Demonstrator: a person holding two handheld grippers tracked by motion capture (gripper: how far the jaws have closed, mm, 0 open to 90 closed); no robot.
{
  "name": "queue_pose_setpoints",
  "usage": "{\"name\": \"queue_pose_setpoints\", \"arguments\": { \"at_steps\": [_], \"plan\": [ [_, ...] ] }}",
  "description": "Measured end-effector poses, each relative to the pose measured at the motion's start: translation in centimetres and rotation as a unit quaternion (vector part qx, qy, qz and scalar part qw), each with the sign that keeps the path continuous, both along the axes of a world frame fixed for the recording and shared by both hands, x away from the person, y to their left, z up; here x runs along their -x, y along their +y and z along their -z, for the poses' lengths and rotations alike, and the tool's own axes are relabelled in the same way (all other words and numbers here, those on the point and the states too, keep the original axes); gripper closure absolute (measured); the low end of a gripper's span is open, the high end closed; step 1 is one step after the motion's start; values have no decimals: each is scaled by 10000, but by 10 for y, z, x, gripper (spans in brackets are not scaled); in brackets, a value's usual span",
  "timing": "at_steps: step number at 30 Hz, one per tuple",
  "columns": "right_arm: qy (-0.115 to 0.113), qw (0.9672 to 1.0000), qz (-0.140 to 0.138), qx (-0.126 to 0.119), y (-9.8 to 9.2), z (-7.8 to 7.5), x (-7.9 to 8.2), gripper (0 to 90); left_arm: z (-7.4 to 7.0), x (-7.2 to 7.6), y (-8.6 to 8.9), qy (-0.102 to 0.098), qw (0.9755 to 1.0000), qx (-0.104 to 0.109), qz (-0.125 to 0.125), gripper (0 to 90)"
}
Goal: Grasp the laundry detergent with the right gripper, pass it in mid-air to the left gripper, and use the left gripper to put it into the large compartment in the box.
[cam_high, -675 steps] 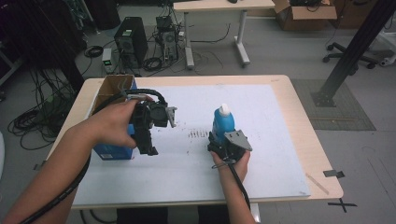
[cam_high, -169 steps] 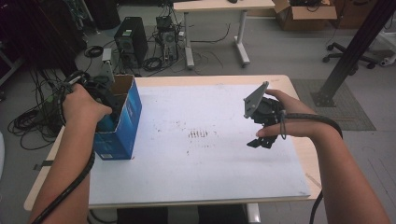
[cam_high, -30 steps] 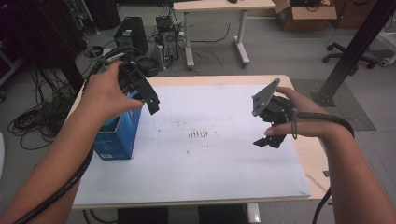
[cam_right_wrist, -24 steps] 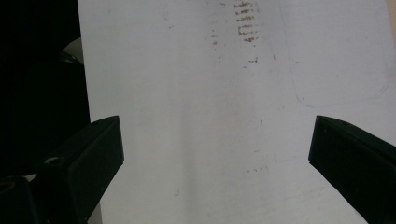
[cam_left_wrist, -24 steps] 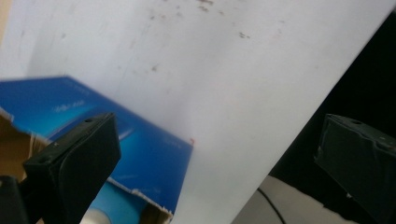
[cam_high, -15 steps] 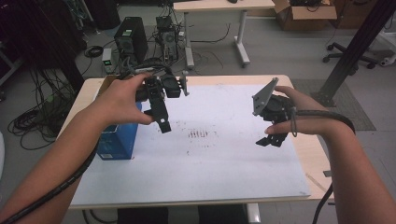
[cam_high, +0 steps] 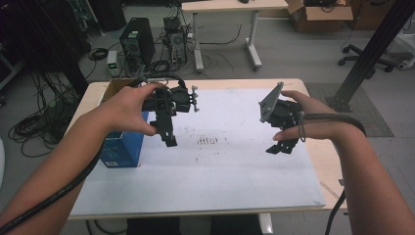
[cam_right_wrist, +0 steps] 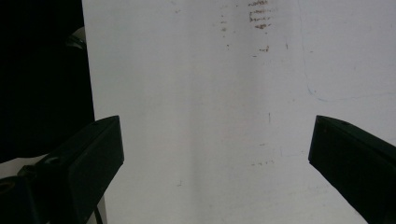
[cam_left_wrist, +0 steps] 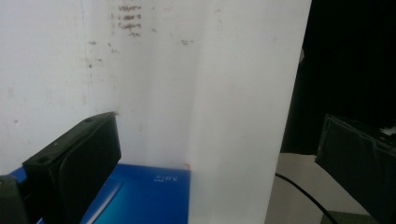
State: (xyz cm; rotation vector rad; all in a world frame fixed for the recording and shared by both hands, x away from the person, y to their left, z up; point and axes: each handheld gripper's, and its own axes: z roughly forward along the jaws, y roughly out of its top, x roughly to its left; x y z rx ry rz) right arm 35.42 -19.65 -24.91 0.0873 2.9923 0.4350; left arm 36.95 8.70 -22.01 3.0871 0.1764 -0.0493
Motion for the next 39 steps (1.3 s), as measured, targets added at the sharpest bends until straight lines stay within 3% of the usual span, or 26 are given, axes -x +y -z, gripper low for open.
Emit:
{"name": "queue_pose_setpoints", "arguments": {
  "at_steps": [5,25,39],
  "plan": [
    [-2,10000,-28,43,-2,-2,-4,33,3,-2,-4,57,9999,-89,136,2],
    [-31,10000,-30,31,-2,-6,-8,33,1,-6,-14,46,9996,-225,171,2],
    [-34,10000,-23,25,0,-7,-5,33,1,-4,-15,78,9995,-199,216,2]
  ]
}}
